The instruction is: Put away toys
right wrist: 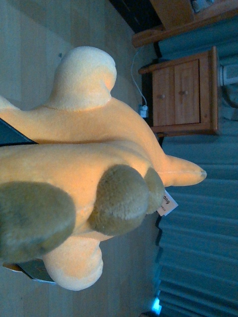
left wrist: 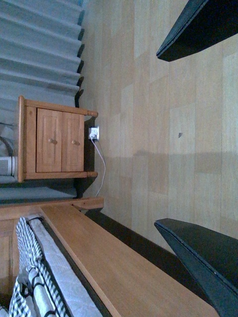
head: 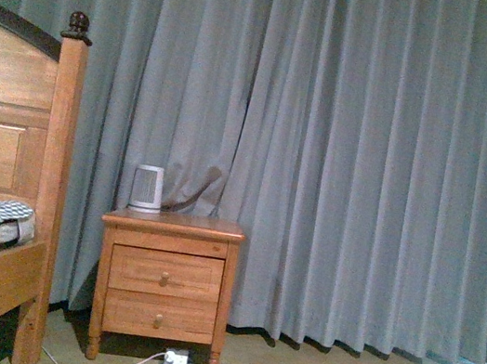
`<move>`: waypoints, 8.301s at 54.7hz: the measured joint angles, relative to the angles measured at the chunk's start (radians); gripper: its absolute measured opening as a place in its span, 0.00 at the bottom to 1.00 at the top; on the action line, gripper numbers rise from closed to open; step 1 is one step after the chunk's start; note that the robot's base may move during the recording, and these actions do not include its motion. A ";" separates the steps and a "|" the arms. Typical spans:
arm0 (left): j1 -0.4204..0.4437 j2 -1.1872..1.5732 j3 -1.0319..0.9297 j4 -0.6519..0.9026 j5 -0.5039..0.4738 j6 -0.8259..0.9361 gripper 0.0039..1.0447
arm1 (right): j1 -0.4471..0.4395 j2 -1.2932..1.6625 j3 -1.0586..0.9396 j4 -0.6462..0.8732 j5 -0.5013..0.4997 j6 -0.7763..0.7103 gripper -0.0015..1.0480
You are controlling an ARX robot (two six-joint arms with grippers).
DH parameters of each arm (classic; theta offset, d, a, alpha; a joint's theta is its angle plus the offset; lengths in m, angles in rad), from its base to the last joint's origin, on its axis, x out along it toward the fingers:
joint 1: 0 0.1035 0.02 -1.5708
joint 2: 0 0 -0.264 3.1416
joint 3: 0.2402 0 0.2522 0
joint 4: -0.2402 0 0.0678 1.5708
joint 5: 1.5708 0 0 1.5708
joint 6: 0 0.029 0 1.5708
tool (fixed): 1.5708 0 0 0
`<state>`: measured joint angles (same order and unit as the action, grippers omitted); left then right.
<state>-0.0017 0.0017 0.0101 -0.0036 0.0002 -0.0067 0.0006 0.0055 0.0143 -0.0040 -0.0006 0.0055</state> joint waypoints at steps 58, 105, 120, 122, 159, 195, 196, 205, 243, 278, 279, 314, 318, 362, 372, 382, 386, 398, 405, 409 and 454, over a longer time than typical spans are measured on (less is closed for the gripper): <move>0.000 -0.001 0.000 0.000 0.000 0.000 0.94 | 0.000 0.000 0.000 0.000 0.000 0.000 0.07; 0.000 -0.001 0.000 0.000 0.000 0.000 0.94 | 0.000 0.000 0.000 0.000 0.000 0.000 0.07; 0.000 -0.001 0.000 0.000 0.000 0.000 0.94 | 0.000 0.000 0.000 0.000 0.000 0.000 0.07; 0.000 -0.001 0.000 0.000 0.000 0.000 0.94 | 0.000 0.000 0.000 0.000 0.000 0.000 0.07; 0.000 -0.001 0.000 0.000 0.001 0.001 0.94 | 0.000 0.000 0.000 0.000 0.000 0.000 0.07; 0.000 -0.002 0.000 0.000 0.000 0.001 0.94 | 0.000 0.000 0.000 0.000 0.002 0.000 0.07; 0.000 -0.002 0.000 0.000 -0.001 0.000 0.94 | 0.000 0.000 0.000 0.000 0.002 0.000 0.07; 0.000 -0.001 0.000 0.000 0.000 0.001 0.94 | 0.000 0.000 0.000 0.000 0.004 0.000 0.07; -0.001 0.000 0.000 0.000 0.001 0.001 0.94 | -0.001 0.000 0.000 0.000 0.006 0.000 0.07; -0.002 0.000 0.000 0.000 0.000 0.003 0.94 | -0.002 -0.001 0.000 0.000 0.000 0.000 0.07; -0.002 0.000 0.000 0.000 0.000 0.003 0.94 | -0.002 -0.001 0.000 0.000 0.000 0.000 0.07; -0.002 0.000 0.000 0.000 0.000 0.003 0.94 | -0.001 0.000 0.000 0.000 0.000 0.000 0.07; -0.002 0.000 0.000 0.000 0.000 0.003 0.94 | -0.001 -0.001 0.000 0.000 0.000 0.000 0.07; -0.002 0.000 0.000 0.000 -0.001 0.003 0.94 | -0.001 0.000 0.000 0.000 0.000 0.000 0.07; -0.002 0.000 0.000 0.000 0.000 0.003 0.94 | -0.001 0.000 0.000 0.000 0.000 0.000 0.07; -0.002 0.000 0.000 0.000 -0.001 0.003 0.94 | -0.001 0.000 0.000 0.000 0.000 0.000 0.07; -0.002 0.000 0.000 0.000 0.000 0.003 0.94 | -0.001 0.000 0.000 0.000 0.000 0.000 0.07; -0.002 -0.001 0.000 0.000 0.000 0.003 0.94 | -0.001 0.000 0.000 0.000 0.000 0.000 0.07; -0.002 -0.002 0.000 0.000 -0.001 0.003 0.94 | -0.001 0.000 0.000 0.000 0.000 0.000 0.07; -0.002 -0.001 0.000 0.000 0.000 0.003 0.94 | -0.001 0.000 0.000 0.000 0.000 0.000 0.07; -0.002 -0.001 0.000 0.000 0.000 0.003 0.94 | 0.398 0.288 0.289 0.256 0.579 -0.150 0.07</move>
<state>-0.0032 0.0006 0.0101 -0.0036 -0.0002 -0.0040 0.3985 0.2939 0.3031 0.2516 0.5789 -0.1448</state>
